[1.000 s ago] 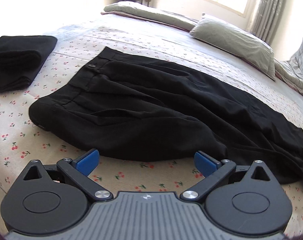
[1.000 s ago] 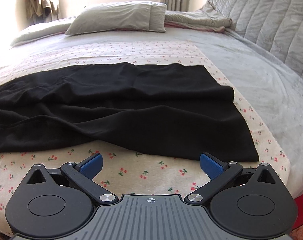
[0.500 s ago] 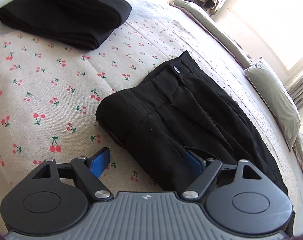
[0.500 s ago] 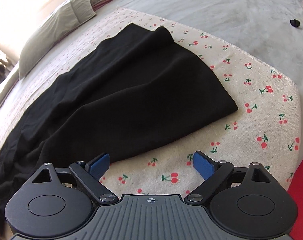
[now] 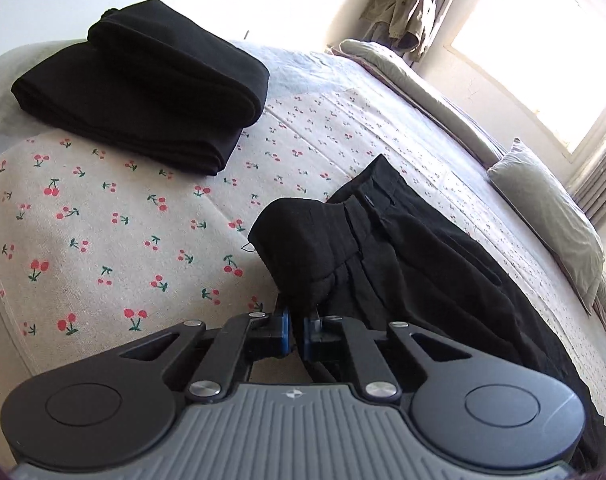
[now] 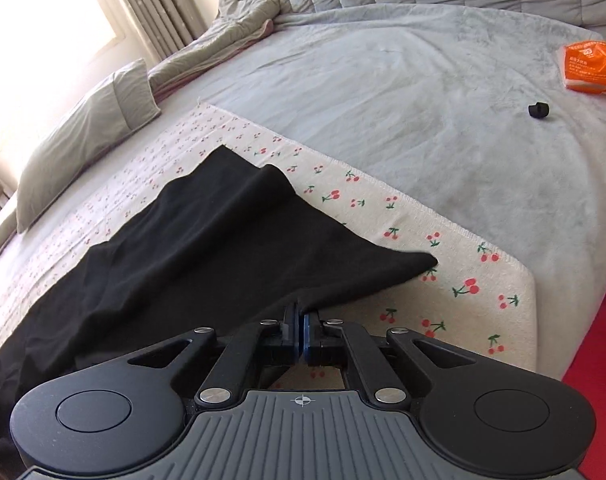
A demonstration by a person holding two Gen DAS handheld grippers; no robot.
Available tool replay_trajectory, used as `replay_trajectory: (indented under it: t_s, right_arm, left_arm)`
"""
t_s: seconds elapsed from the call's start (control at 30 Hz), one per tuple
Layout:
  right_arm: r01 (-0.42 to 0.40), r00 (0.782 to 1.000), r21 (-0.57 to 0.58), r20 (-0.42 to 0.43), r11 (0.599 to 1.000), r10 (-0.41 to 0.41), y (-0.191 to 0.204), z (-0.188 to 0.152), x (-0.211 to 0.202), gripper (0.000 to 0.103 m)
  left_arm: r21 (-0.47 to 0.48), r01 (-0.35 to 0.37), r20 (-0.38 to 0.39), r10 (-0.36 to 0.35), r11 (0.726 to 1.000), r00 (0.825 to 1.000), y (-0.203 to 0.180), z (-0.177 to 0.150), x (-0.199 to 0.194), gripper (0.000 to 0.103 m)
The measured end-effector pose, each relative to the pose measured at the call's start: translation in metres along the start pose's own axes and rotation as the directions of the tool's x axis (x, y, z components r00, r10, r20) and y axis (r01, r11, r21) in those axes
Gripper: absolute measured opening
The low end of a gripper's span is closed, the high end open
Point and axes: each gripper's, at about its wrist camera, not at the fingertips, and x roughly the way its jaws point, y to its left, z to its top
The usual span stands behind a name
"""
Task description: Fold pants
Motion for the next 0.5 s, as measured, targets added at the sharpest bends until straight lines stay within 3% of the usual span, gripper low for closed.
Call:
replay_trajectory:
  t_s: [0.13,0.23,0.27,0.3,0.33,0.4,0.5]
  right_arm:
    - [0.064,0.996,-0.063,-0.061,0.996,-0.067,0.000,-0.010,0.008,0.000]
    - [0.089,0.990,-0.067,-0.106,0.994,-0.096,-0.004,-0.021,0.020,0.001]
    - [0.089,0.990,-0.065,-0.106,0.994,-0.096,-0.005,-0.023,0.021,0.001]
    - [0.088,0.990,-0.067,-0.103,0.994,-0.095,-0.005,-0.024,0.020,0.002]
    - [0.083,0.991,-0.065,-0.102,0.994,-0.090,-0.005,-0.024,0.018,0.006]
    - [0.064,0.992,-0.046,-0.108,0.997,-0.069,-0.008,-0.023,0.016,0.013]
    - [0.040,0.992,0.002,-0.116,0.999,-0.040,-0.014,-0.023,0.016,0.013]
  left_arm:
    - [0.054,-0.067,-0.108,0.072,0.996,0.991,0.007,-0.012,0.014,0.009]
    - [0.074,-0.071,-0.123,0.080,0.995,0.989,0.006,-0.017,0.010,0.017]
    - [0.082,-0.067,-0.125,0.077,0.994,0.989,0.004,-0.017,0.005,0.022]
    - [0.085,-0.057,-0.129,0.068,0.995,0.989,0.002,-0.017,0.001,0.038]
    - [0.079,-0.024,-0.140,0.035,0.997,0.989,0.002,-0.018,-0.004,0.055]
    - [0.039,0.056,-0.174,-0.049,0.998,0.984,0.004,-0.021,-0.011,0.074]
    - [-0.005,0.144,-0.237,-0.141,0.990,0.961,-0.002,-0.033,-0.015,0.076]
